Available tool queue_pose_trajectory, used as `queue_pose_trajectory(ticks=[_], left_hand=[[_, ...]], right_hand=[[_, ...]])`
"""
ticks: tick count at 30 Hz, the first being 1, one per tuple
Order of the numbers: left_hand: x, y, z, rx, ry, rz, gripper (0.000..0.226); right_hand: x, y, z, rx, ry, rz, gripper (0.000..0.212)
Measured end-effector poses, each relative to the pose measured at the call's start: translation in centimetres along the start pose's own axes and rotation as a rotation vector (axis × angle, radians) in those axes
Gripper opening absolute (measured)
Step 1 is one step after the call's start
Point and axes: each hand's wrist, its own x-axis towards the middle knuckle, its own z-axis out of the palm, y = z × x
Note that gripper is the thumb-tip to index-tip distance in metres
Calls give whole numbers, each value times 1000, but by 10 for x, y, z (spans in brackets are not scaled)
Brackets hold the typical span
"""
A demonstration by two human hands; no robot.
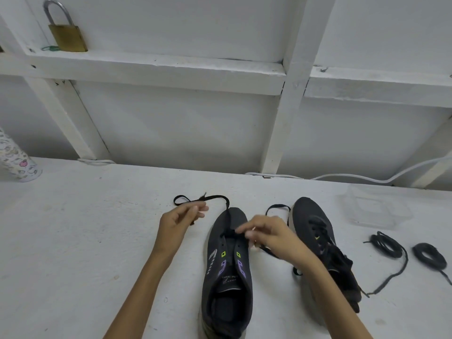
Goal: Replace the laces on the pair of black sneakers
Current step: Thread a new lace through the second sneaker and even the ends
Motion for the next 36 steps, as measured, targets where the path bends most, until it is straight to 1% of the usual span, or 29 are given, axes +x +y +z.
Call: queue_pose_trajectory(ticks=[1,2,4,7,9,11,12,14,18,20,23,26,29,32,34,36], left_hand=[[-4,-5,-1,8,3,-9,22],[-8,-10,-3,21,-2,-17,23],[-14,-17,-3,44,-31,-34,29],[-22,-22,0,50,-68,-79,39],[-28,-22,3,18,-80,-112,37],[-32,-21,6,-42,-83,-143,28],[-33,-22,8,-47,-80,-149,24],[-35,-24,10,-12,-81,-145,17],[-38,-25,18,98,-118,-112,8],[-37,-26,22,179,-114,-88,9],[-37,-24,26,265,-87,-56,15],[-37,-19,30,321,-134,-28,16],[-34,-15,35,509,-206,-32,10],[-30,-9,42,677,-222,-63,9],[-26,-4,46,714,-259,-76,11],[-23,-2,47,645,-311,-101,18]], right_hand=[[-3,5,3,-39,-40,50,23],[-4,8,6,-67,-41,85,23],[-3,12,9,-77,38,95,25],[1,12,14,-66,175,63,32],[1,10,14,10,272,87,32],[-2,8,11,94,348,116,24],[-4,7,11,109,357,124,18],[-10,7,11,110,329,151,13],[-18,6,19,90,248,212,16],[-19,5,22,57,246,203,17],[-17,3,26,-67,219,171,20],[-15,1,29,-154,226,163,19],[-13,-2,30,-196,240,165,24],[-11,-6,29,-220,232,169,29],[-9,-9,29,-251,221,171,30],[-6,-13,30,-289,204,169,30]])
